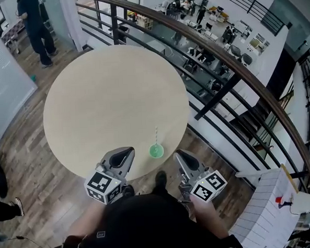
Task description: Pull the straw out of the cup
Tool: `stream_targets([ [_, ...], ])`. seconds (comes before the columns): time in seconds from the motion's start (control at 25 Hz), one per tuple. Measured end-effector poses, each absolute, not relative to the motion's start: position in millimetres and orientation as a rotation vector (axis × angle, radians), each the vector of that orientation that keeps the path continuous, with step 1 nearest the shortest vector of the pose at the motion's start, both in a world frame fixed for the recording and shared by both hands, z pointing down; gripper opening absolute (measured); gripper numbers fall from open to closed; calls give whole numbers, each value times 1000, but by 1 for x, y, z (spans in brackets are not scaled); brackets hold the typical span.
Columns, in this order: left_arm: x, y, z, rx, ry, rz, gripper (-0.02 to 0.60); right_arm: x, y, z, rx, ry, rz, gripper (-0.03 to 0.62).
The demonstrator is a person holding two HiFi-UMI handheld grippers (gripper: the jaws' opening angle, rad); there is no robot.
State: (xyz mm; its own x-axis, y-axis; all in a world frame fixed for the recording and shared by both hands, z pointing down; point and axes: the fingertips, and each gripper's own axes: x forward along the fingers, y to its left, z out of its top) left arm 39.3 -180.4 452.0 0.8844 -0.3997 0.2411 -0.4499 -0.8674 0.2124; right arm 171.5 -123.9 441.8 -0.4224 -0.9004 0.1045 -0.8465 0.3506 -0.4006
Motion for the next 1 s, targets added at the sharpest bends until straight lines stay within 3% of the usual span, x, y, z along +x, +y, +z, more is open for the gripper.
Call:
stream_targets([
  [0.44,100,-204,462,2674,-968,286,8,207,-174,463,-1199,2736,-647,26],
  [1.0,104,-212,504,2611,-944,368,8,193,-197,506,-1139,2789,-789,26],
])
